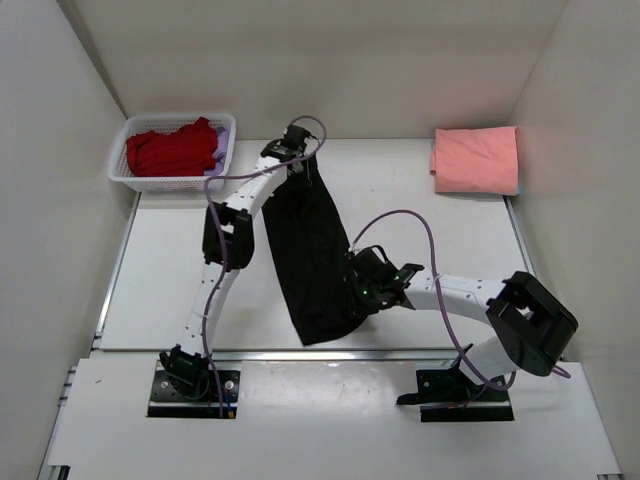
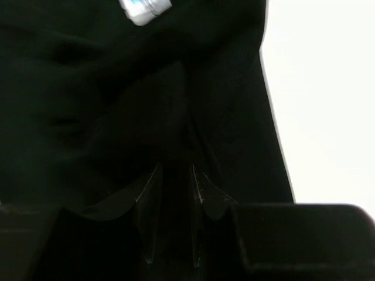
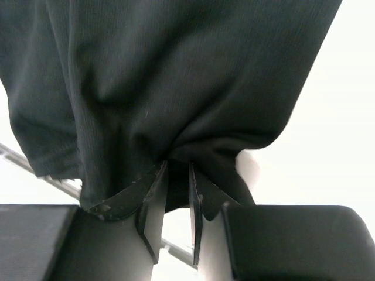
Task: Fold and stack the t-shirts
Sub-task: Rotate the tshirt 90 degrees
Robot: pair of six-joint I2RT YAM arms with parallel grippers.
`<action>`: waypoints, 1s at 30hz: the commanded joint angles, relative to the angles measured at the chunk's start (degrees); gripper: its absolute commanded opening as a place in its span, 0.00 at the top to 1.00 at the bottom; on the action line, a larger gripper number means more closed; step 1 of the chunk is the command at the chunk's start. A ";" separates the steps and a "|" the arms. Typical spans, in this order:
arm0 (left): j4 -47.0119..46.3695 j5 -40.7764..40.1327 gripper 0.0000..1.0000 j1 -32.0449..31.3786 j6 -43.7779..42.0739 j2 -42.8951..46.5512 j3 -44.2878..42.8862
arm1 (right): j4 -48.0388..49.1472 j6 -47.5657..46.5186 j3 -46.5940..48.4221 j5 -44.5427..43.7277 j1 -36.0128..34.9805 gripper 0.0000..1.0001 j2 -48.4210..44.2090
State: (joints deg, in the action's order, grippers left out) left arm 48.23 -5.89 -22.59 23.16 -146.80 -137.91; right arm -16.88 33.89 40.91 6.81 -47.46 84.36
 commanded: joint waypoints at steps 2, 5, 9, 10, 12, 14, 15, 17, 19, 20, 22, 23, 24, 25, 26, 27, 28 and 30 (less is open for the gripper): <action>11.61 -3.16 0.64 -2.02 1.27 -8.39 -14.12 | -1.66 0.29 -4.60 -2.59 -0.70 0.80 -3.92; 10.23 0.00 0.64 -2.37 2.15 -8.51 -9.69 | -0.17 0.39 -6.54 -2.77 0.00 0.80 -6.30; 5.48 5.70 0.66 -3.34 2.95 -7.09 -3.68 | 0.53 0.56 -8.65 -2.06 0.35 0.79 -7.45; 5.04 7.45 0.65 -3.69 2.51 -7.96 -4.47 | 1.23 0.13 -8.65 -1.54 0.27 0.79 -7.45; 5.30 10.10 0.64 -4.04 3.29 -10.16 -8.41 | 2.55 0.56 -9.00 -0.22 -0.17 0.79 -7.02; 4.51 13.34 0.64 -3.95 4.69 -11.92 -10.88 | 3.52 0.56 -9.00 0.31 -0.96 0.79 -6.49; 4.25 14.23 0.65 -3.95 5.05 -12.19 -10.89 | 3.87 1.00 -9.17 0.66 -1.66 0.79 -5.79; 0.48 17.48 0.65 -3.17 5.41 -11.67 -9.23 | 4.49 2.23 -9.52 1.01 -2.81 0.78 -5.26; -1.11 18.28 0.65 -3.34 5.49 -11.58 -8.35 | 6.59 3.46 -10.05 1.71 -4.12 0.78 -3.68; -1.99 18.46 0.65 -3.08 5.06 -11.92 -8.87 | 7.65 4.60 -10.32 1.98 -4.74 0.78 -3.76; -3.22 19.16 0.65 -3.43 3.83 -11.93 -10.70 | 8.27 4.17 -9.62 1.37 -5.79 0.78 -2.27; -3.84 18.99 0.64 -3.60 2.78 -11.75 -11.76 | 8.10 3.73 -9.18 1.37 -6.23 0.76 -1.57; -4.28 18.99 0.64 -3.25 1.47 -11.06 -13.42 | 6.96 3.55 -8.05 0.15 -6.50 0.76 -1.65; -4.37 18.90 0.64 -3.25 1.63 -10.27 -15.27 | 5.73 3.29 -7.77 -0.74 -6.42 0.76 -1.91; -5.76 19.33 0.64 -2.64 1.28 -8.52 -15.72 | 4.16 2.68 -6.12 -1.79 -6.24 0.74 -2.70; -7.34 20.56 0.66 -2.64 1.80 -5.98 -15.55 | 3.27 1.98 -5.14 -2.32 -5.72 0.72 -3.92; -9.88 21.70 0.68 -1.94 2.41 -2.56 -14.25 | 0.74 0.84 -2.70 -3.72 -5.02 0.68 -4.37; -12.79 23.02 0.71 -1.15 2.77 3.06 -9.86 | -3.49 -1.27 0.73 -6.10 -4.22 0.61 -7.61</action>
State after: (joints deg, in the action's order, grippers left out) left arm 41.95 13.34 -25.08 26.15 -156.31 -149.62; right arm -12.38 36.29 36.88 6.59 -52.84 80.12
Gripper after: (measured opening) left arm 0.304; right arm 0.355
